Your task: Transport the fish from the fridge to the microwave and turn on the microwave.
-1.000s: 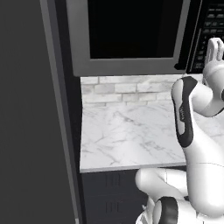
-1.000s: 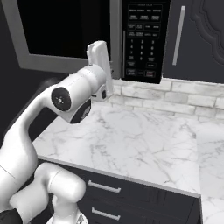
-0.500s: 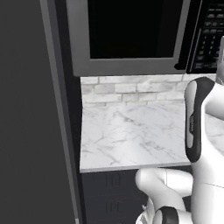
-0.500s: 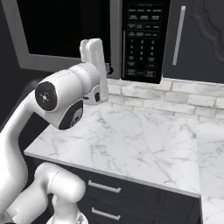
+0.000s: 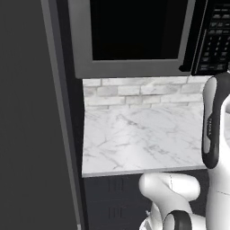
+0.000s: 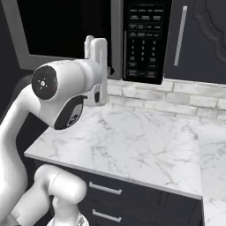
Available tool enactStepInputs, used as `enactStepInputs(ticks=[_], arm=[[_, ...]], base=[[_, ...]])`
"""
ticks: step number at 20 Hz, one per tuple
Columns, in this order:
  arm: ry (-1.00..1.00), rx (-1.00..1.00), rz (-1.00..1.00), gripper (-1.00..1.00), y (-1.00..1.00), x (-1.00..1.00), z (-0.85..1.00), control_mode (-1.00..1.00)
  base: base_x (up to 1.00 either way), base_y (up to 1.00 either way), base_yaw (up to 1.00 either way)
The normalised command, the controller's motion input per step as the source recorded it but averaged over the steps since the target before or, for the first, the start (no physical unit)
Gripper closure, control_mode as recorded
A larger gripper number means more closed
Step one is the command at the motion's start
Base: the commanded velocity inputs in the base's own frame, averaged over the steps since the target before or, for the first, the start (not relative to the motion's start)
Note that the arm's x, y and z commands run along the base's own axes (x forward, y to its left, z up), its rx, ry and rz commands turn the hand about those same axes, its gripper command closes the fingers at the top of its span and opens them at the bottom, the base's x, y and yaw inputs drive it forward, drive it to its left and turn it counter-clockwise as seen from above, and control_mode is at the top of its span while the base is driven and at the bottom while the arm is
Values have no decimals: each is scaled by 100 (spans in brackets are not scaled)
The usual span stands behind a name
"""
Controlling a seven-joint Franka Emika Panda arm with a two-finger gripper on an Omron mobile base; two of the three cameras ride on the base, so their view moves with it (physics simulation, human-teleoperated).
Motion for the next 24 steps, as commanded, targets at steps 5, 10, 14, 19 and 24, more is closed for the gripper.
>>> enactStepInputs(ticks=[5, 10, 14, 19, 24], arm=[[9, 4, 3, 100, -3, -6, -4, -100], [1, 7, 3, 100, -1, 0, -23, -100], [0, 9, 3, 100, -1, 0, -28, -100], [1, 5, 2, 100, 0, 0, -6, -100], [1, 6, 2, 100, -1, 0, 0, -100]], base=[[0, 0, 0], [0, 0, 0], [0, 0, 0], [0, 0, 0], [0, 0, 0]])
